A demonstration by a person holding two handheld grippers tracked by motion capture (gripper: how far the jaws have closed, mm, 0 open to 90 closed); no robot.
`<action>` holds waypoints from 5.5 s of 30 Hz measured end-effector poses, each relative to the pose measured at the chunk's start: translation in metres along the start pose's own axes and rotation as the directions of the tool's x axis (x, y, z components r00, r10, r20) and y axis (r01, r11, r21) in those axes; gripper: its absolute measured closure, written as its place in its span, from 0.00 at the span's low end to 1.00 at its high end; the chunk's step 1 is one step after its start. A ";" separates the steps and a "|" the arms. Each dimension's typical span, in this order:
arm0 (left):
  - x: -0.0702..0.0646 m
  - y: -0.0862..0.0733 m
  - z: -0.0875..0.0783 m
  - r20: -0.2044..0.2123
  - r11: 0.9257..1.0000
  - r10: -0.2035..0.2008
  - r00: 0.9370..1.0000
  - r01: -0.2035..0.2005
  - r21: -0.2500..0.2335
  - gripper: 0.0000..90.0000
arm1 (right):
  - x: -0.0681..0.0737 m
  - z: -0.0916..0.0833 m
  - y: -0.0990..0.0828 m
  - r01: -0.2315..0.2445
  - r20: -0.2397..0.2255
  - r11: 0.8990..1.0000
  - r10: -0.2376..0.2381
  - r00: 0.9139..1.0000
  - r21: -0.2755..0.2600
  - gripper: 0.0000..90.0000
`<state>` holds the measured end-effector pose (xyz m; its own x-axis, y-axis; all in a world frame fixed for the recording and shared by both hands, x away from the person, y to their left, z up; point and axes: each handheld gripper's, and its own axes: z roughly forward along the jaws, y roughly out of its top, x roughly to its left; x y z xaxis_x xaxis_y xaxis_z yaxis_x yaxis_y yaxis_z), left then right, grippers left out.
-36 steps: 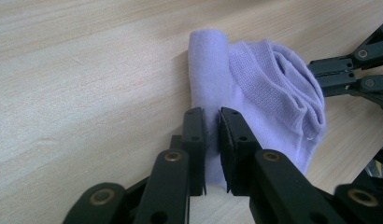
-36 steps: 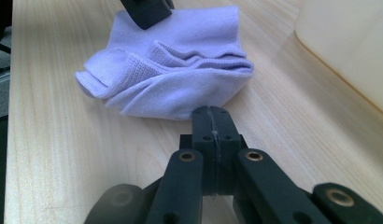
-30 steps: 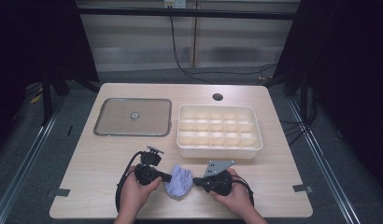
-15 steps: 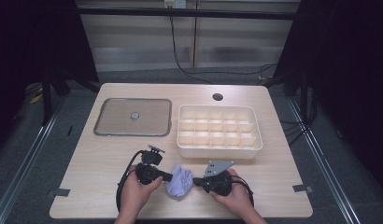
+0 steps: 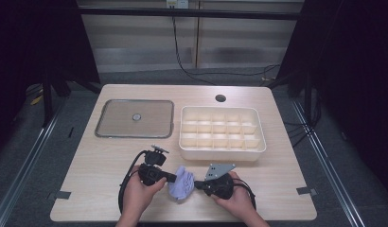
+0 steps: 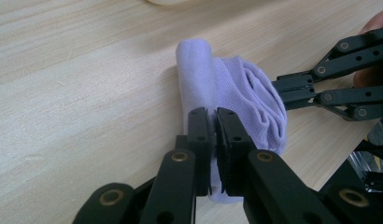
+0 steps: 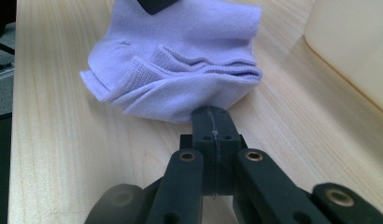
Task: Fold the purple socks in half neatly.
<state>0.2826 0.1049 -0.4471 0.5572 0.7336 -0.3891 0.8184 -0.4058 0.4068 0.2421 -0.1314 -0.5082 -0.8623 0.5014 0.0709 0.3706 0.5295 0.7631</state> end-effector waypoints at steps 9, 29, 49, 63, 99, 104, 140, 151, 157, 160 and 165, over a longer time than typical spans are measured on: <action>-0.006 0.003 -0.002 0.014 1.000 0.015 1.000 -0.014 -0.004 0.94 | -0.001 0.000 0.000 -0.005 -0.004 1.000 0.005 1.000 0.001 1.00; -0.013 0.004 0.000 0.041 0.999 0.033 0.999 -0.033 0.001 0.95 | -0.001 0.000 0.000 -0.004 -0.004 1.000 0.004 1.000 0.001 1.00; -0.026 0.002 0.008 0.065 0.996 0.082 0.995 -0.083 0.015 0.95 | -0.001 0.000 0.000 -0.007 -0.005 1.000 0.007 1.000 0.001 1.00; -0.025 0.001 0.012 0.049 0.997 0.079 0.996 -0.080 0.016 0.95 | 0.000 0.000 0.000 0.000 -0.001 1.000 0.000 1.000 -0.001 1.00; -0.034 0.002 0.011 0.067 0.993 0.115 0.991 -0.115 -0.002 0.95 | 0.008 -0.007 -0.001 -0.006 -0.027 0.999 0.007 1.000 0.040 1.00; -0.037 0.001 0.012 0.078 0.991 0.132 0.988 -0.133 0.002 0.95 | 0.008 -0.005 -0.001 -0.015 -0.029 0.999 0.016 0.999 0.035 1.00; -0.048 -0.009 0.038 0.031 0.973 0.231 0.972 -0.232 0.009 0.95 | -0.003 -0.009 -0.002 -0.078 -0.003 0.997 0.078 0.997 0.010 1.00; -0.049 -0.010 0.039 0.013 0.969 0.247 0.969 -0.247 0.001 0.95 | -0.008 -0.025 0.008 -0.081 -0.002 0.996 0.081 0.997 -0.045 1.00; -0.051 -0.010 0.040 0.006 0.969 0.245 0.969 -0.245 0.003 0.95 | -0.011 -0.028 0.009 -0.078 0.003 0.996 0.079 0.997 -0.050 1.00; -0.051 -0.011 0.040 -0.001 0.968 0.252 0.968 -0.252 0.006 0.95 | -0.011 -0.027 0.009 -0.080 0.005 0.996 0.080 0.997 -0.048 1.00; -0.051 -0.012 0.040 -0.002 0.969 0.245 0.969 -0.245 -0.003 0.95 | -0.010 -0.028 0.018 -0.064 -0.001 0.996 0.064 0.998 -0.056 1.00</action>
<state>0.2500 0.0502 -0.4650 0.7407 0.6125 -0.2759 0.6562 -0.5718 0.4924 0.2478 -0.1458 -0.4774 -0.8369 0.5340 0.1202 0.4054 0.4570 0.7917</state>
